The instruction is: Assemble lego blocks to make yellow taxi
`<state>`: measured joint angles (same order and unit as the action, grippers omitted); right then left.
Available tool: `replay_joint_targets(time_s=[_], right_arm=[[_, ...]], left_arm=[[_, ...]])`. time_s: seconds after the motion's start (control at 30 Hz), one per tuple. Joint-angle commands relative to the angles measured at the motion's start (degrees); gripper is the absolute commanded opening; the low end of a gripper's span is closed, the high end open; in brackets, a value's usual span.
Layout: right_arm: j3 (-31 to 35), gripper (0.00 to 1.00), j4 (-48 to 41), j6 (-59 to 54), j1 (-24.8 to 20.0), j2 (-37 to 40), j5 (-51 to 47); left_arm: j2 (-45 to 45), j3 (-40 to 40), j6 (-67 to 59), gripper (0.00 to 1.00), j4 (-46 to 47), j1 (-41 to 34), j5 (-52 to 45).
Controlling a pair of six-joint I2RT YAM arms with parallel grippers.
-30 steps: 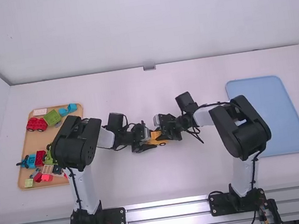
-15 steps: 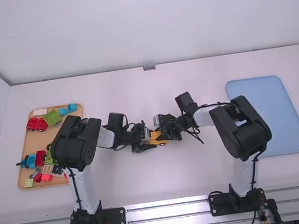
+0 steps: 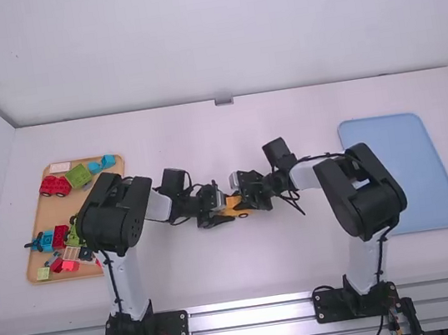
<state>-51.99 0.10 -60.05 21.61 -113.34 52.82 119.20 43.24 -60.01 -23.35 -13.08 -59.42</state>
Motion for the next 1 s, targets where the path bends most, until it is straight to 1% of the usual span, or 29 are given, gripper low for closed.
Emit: replay_joint_targets(time_s=[0.0, 0.1, 0.17, 0.33, 0.5, 0.63, 0.8, 0.97], right_arm=[[2.14, 0.31, -0.31, 0.24, 2.01, -2.47, -5.88], [2.14, 0.32, -0.31, 0.22, 2.01, -2.38, -5.70], [2.14, 0.34, -0.35, 0.22, 2.03, -2.38, -5.73], [2.14, 0.36, -0.33, 0.24, 2.01, -2.38, -5.70], [2.14, 0.37, -0.15, 0.24, 1.73, -2.38, -5.49], [2.14, 0.40, -0.11, -0.37, 0.11, -2.38, -0.98], [2.14, 0.43, -0.50, -2.34, -3.04, -1.73, 5.25], [2.16, 0.44, -0.61, -4.11, -4.55, -0.98, 9.70]], left_arm=[[1.57, -0.13, -0.92, 0.27, 0.87, -0.81, 3.54], [1.57, -0.13, -0.94, 0.27, 0.87, -0.81, 3.54], [1.57, -0.13, -0.94, 0.27, 0.87, -0.81, 3.54], [1.57, -0.13, -0.92, 0.26, 0.87, -0.81, 3.54], [1.57, -0.13, -0.94, 0.26, 0.90, -0.81, 3.52], [1.57, -0.17, -0.92, 0.26, 0.87, -0.81, 3.54], [1.57, -0.11, -0.92, 0.26, 0.94, -0.81, 3.54], [1.57, -0.17, -0.92, 0.26, 0.87, -0.81, 3.54]])
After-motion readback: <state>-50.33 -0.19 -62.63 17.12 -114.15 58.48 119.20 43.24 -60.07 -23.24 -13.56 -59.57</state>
